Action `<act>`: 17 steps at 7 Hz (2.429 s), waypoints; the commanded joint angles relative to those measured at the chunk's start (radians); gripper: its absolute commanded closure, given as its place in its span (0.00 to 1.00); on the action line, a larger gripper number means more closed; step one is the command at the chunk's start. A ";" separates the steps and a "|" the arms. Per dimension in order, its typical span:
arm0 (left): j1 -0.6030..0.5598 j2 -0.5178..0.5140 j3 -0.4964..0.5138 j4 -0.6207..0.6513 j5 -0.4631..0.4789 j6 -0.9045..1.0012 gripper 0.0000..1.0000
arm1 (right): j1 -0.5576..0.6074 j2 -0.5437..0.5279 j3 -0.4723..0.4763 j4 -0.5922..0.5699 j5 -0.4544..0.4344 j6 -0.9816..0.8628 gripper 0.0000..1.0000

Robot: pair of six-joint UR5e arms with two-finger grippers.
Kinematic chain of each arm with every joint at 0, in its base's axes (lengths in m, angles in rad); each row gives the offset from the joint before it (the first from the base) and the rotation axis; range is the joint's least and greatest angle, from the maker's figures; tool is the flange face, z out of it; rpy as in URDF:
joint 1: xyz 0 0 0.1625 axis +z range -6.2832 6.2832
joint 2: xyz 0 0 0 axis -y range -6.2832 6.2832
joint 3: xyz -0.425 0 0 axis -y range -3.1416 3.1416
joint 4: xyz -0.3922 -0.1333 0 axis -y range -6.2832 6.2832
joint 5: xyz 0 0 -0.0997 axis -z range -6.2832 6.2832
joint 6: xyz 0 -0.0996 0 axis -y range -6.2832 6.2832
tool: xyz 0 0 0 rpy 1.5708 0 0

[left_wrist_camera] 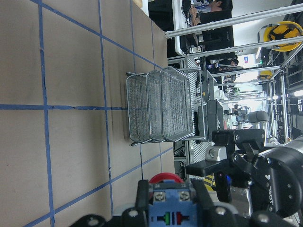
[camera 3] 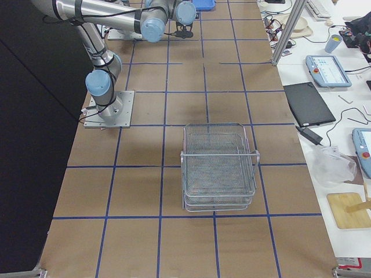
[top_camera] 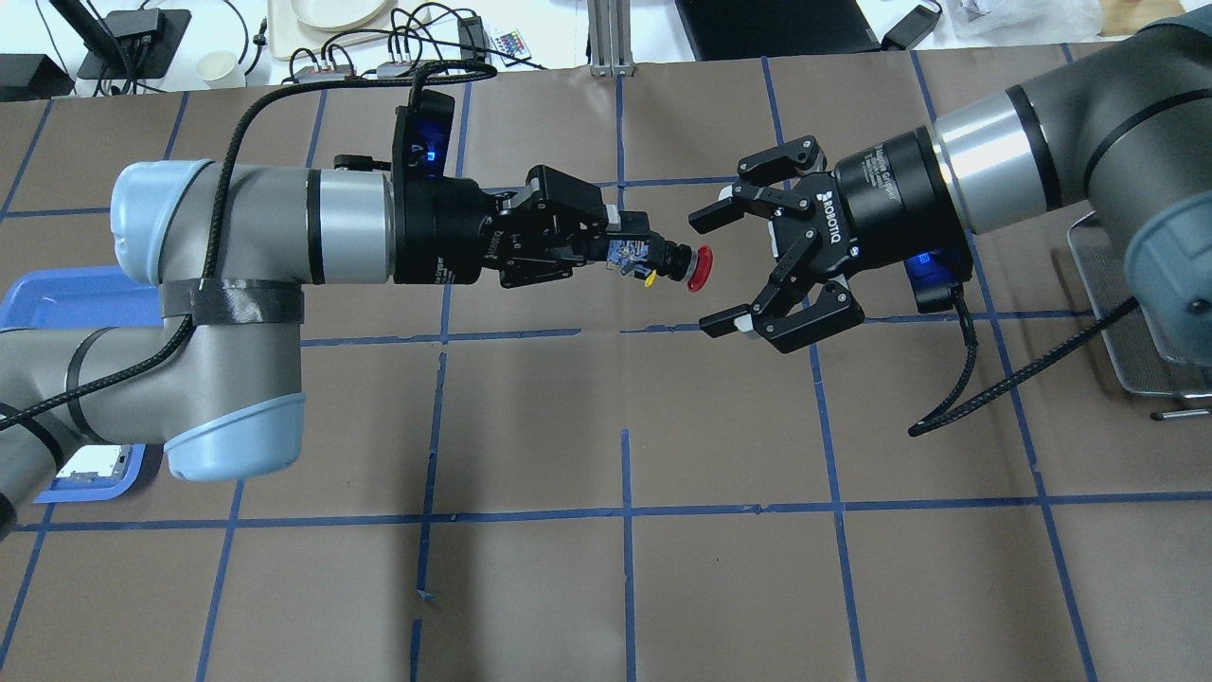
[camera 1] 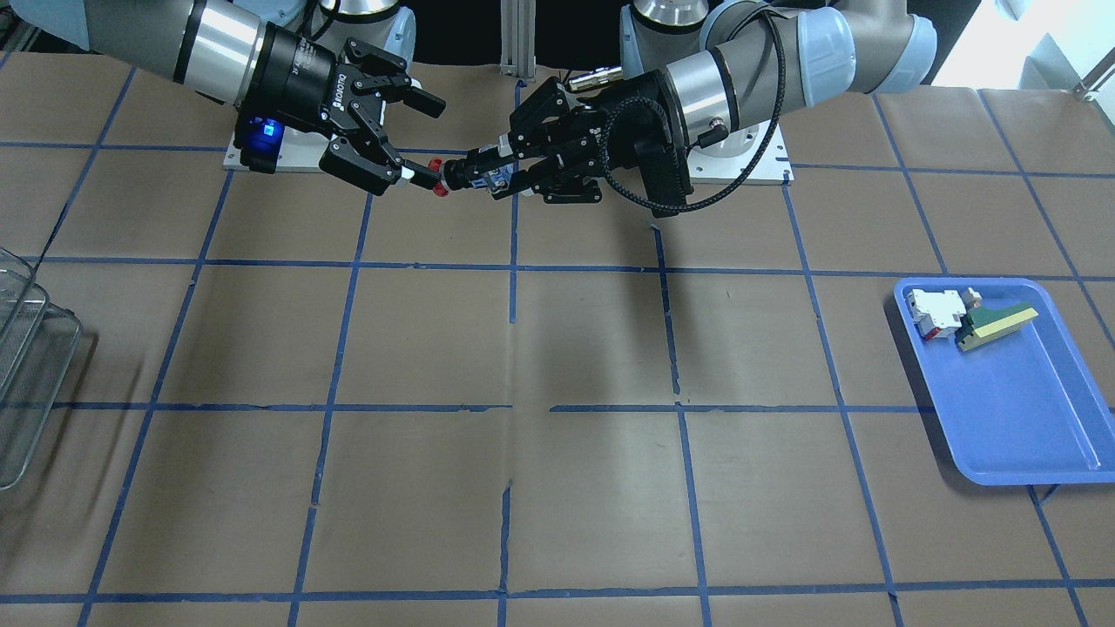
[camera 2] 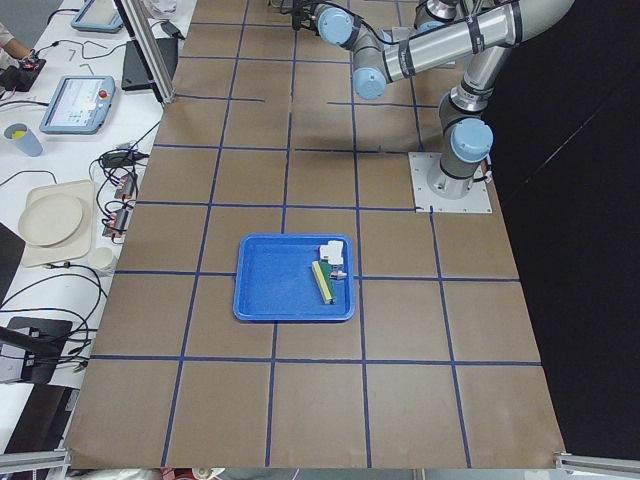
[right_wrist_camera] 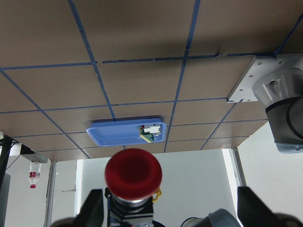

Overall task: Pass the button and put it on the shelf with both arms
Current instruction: 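Align the open right gripper around the button's red cap held by the left gripper, then close the right gripper on the button and open the left gripper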

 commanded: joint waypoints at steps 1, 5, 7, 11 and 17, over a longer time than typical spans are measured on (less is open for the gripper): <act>0.000 -0.002 -0.001 0.001 0.000 0.000 0.90 | 0.000 0.005 0.000 0.004 -0.010 0.028 0.01; 0.000 0.001 -0.001 0.004 0.000 0.000 0.90 | 0.005 0.008 0.000 -0.031 -0.005 0.030 0.01; 0.000 0.001 -0.001 0.004 0.000 -0.002 0.90 | 0.027 0.032 0.000 -0.048 -0.005 0.028 0.01; 0.000 0.002 0.000 0.006 0.000 -0.003 0.90 | 0.043 0.033 0.000 -0.056 -0.011 0.033 0.04; 0.000 0.004 0.000 0.006 0.000 -0.002 0.90 | 0.041 0.027 -0.004 -0.051 -0.002 0.030 0.93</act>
